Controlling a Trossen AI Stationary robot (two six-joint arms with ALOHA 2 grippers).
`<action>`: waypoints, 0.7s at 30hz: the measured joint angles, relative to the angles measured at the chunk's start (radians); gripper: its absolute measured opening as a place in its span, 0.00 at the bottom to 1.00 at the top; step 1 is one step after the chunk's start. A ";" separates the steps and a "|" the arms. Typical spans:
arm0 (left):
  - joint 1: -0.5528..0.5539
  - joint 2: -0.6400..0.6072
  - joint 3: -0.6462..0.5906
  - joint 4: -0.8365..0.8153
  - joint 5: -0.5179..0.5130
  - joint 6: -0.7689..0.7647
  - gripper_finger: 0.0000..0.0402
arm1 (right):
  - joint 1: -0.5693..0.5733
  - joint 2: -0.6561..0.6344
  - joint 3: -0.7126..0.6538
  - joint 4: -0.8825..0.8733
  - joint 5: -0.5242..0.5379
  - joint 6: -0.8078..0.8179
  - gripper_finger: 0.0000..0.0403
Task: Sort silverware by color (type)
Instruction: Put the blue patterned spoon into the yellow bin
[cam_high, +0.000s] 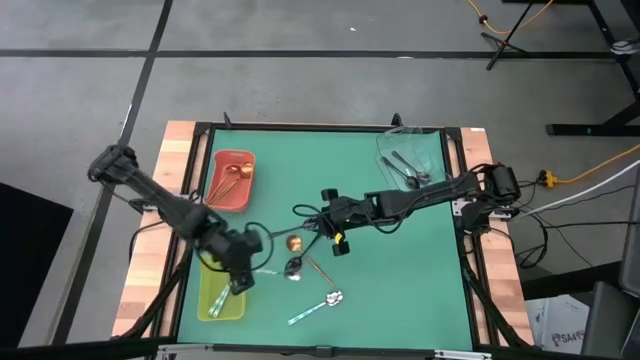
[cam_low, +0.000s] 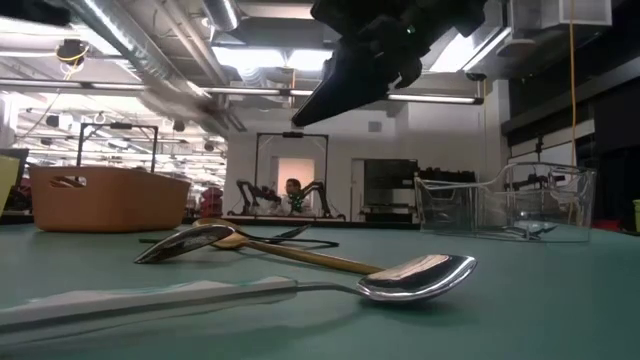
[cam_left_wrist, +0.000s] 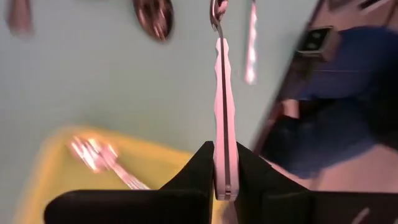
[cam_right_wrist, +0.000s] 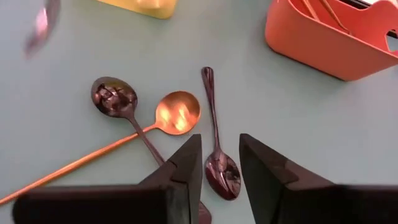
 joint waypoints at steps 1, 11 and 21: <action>-0.027 -0.017 0.000 0.000 0.000 -0.067 0.06 | 0.000 0.000 0.000 -0.001 -0.001 0.000 0.24; -0.286 -0.110 0.000 -0.008 0.037 -0.614 0.06 | 0.000 0.000 0.000 -0.003 -0.002 0.000 0.24; -0.460 -0.152 0.000 -0.023 -0.038 -0.896 0.06 | 0.000 0.001 0.000 0.001 -0.011 0.000 0.24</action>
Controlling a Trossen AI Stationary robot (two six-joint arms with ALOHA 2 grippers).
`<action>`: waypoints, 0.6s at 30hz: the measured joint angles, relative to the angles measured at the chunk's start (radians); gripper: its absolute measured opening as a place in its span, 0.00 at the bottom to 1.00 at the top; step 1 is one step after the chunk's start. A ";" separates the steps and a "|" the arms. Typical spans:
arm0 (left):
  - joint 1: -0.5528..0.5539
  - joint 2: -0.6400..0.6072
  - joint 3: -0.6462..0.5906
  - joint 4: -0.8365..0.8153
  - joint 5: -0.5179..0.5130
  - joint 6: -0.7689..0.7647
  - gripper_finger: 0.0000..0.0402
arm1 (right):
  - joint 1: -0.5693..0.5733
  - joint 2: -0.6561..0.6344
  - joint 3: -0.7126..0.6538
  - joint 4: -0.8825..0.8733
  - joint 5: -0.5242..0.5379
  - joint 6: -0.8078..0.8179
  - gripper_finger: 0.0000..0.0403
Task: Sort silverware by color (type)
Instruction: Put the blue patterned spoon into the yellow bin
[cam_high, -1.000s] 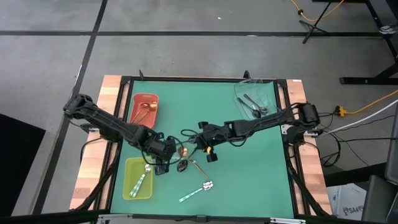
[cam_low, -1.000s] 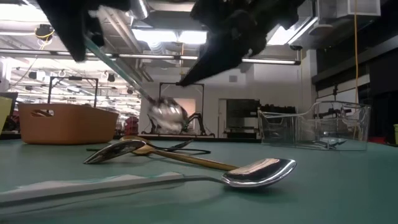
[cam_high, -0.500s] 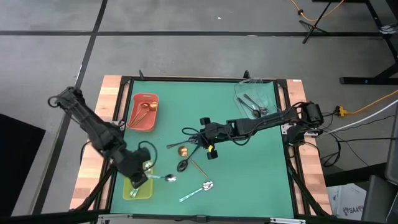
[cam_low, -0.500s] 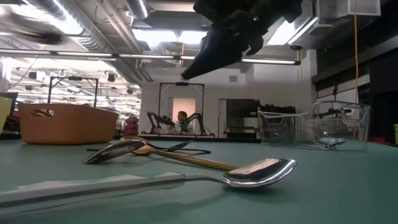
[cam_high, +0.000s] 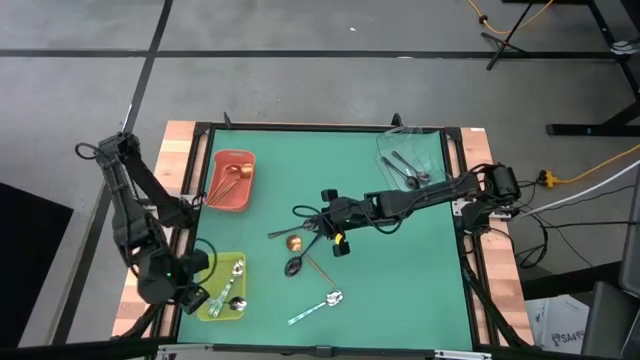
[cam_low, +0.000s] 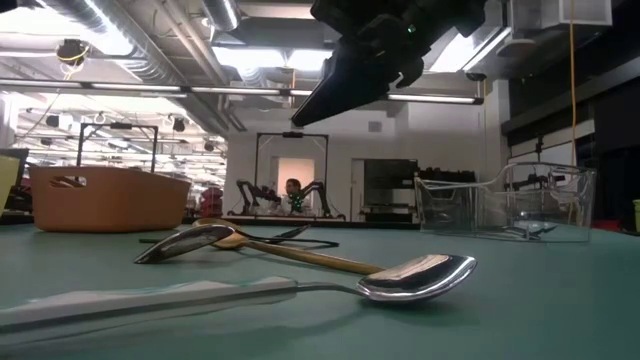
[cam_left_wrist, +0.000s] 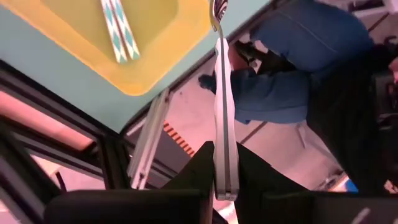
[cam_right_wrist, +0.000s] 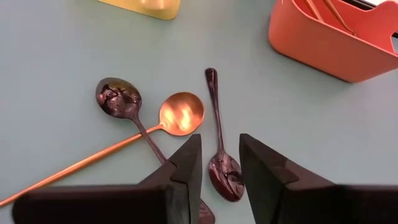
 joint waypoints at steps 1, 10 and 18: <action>-0.011 -0.003 0.000 -0.014 -0.016 -0.016 0.06 | 0.000 0.000 0.000 0.000 0.000 0.000 0.24; -0.049 -0.005 0.000 -0.205 -0.023 -0.142 0.06 | 0.000 0.000 0.000 0.001 0.000 0.003 0.24; -0.043 0.019 0.000 -0.321 -0.081 -0.211 0.07 | 0.000 0.000 0.000 0.002 0.000 0.003 0.24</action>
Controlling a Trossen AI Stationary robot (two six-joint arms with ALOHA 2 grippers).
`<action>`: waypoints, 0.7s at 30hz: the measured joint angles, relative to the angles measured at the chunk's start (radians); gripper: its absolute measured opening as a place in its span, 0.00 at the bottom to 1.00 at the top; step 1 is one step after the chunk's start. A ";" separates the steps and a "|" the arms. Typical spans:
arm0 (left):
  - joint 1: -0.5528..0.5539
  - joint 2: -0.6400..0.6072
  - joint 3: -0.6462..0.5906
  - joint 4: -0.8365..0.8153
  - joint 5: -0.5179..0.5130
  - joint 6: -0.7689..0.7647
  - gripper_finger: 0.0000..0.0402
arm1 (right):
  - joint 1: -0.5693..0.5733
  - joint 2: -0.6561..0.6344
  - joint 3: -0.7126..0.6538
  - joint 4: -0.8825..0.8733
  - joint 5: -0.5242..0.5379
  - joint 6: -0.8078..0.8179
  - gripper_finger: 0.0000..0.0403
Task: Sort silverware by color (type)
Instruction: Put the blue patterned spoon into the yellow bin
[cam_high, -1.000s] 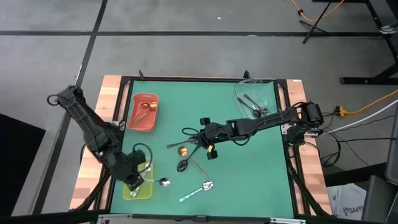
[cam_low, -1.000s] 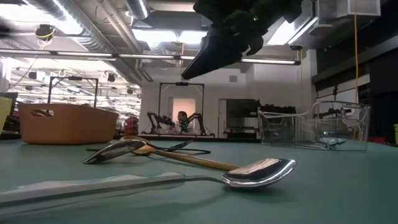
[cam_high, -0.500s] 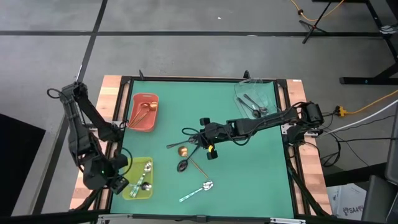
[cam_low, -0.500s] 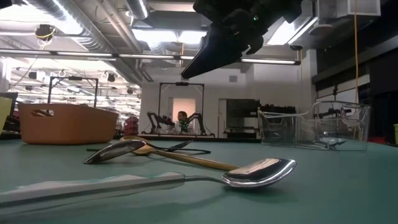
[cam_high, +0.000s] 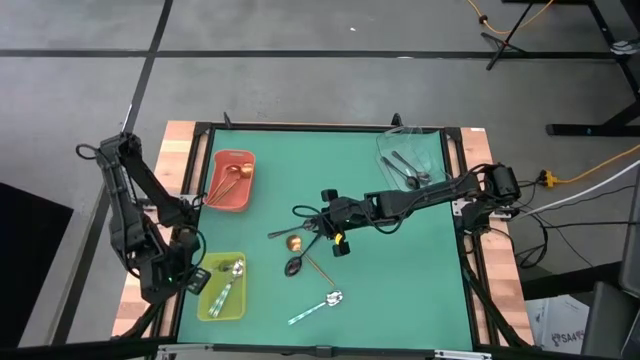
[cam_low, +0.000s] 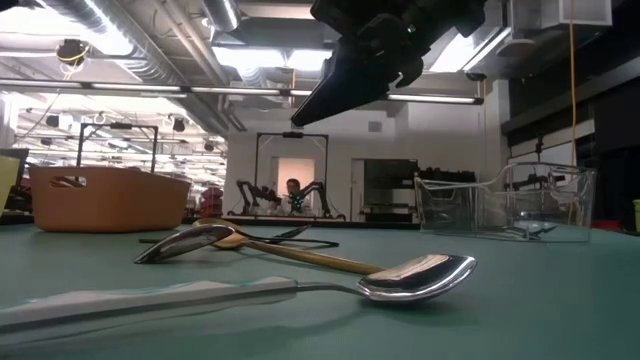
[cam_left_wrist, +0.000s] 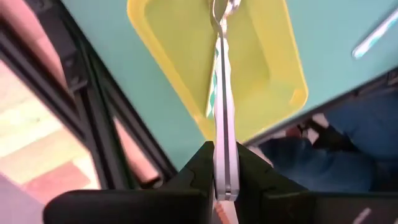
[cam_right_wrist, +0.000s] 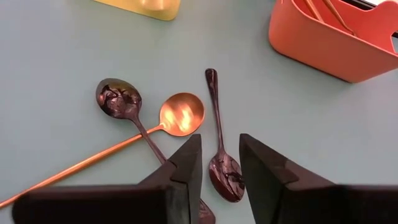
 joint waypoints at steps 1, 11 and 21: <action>0.004 0.008 0.000 0.000 -0.012 0.005 0.07 | 0.000 0.000 0.000 0.000 0.000 0.000 0.24; 0.029 0.116 0.000 0.009 -0.023 0.011 0.07 | 0.000 0.000 0.000 0.000 0.000 0.000 0.24; 0.029 0.208 0.000 0.031 -0.012 0.008 0.10 | 0.000 0.001 0.000 0.000 0.000 0.000 0.24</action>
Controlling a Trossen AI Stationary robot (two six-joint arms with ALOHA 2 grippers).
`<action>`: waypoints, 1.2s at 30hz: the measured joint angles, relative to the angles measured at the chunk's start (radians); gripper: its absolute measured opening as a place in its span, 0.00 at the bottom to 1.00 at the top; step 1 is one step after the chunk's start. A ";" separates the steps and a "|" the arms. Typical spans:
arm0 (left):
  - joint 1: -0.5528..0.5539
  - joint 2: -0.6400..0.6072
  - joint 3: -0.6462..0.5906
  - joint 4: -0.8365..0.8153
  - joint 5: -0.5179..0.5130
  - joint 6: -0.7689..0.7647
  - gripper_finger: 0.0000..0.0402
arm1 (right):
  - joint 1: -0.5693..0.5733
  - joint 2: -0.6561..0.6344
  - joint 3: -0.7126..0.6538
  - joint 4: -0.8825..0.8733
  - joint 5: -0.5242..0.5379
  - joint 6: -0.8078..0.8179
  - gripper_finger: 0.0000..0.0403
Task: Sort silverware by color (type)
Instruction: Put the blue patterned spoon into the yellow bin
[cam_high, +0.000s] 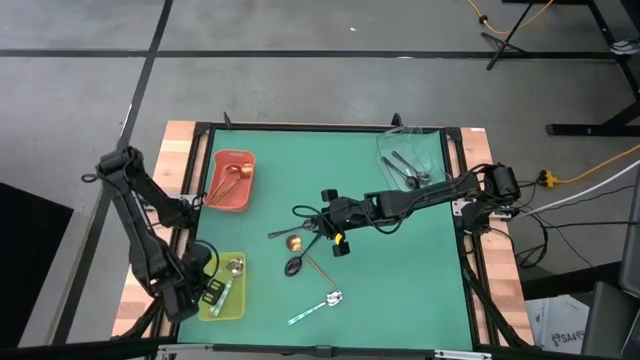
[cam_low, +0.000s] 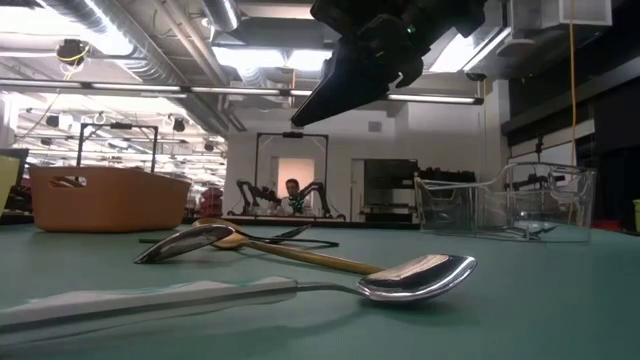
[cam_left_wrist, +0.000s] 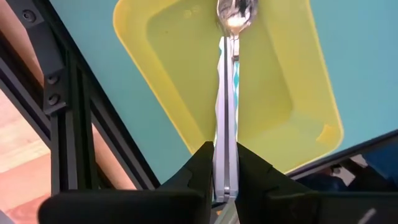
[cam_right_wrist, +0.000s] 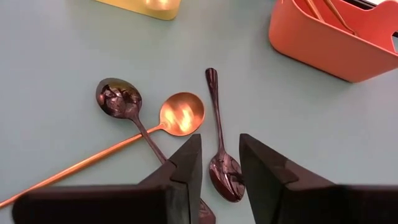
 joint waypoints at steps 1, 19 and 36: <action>0.000 0.006 0.000 0.000 0.000 0.000 0.10 | 0.000 0.000 0.000 0.000 0.000 0.000 0.24; 0.000 0.024 0.000 0.057 0.002 0.069 0.11 | 0.000 0.000 0.000 0.000 0.000 0.000 0.24; 0.000 0.024 0.000 0.057 0.002 0.086 0.23 | 0.000 0.000 0.000 0.000 0.000 0.000 0.24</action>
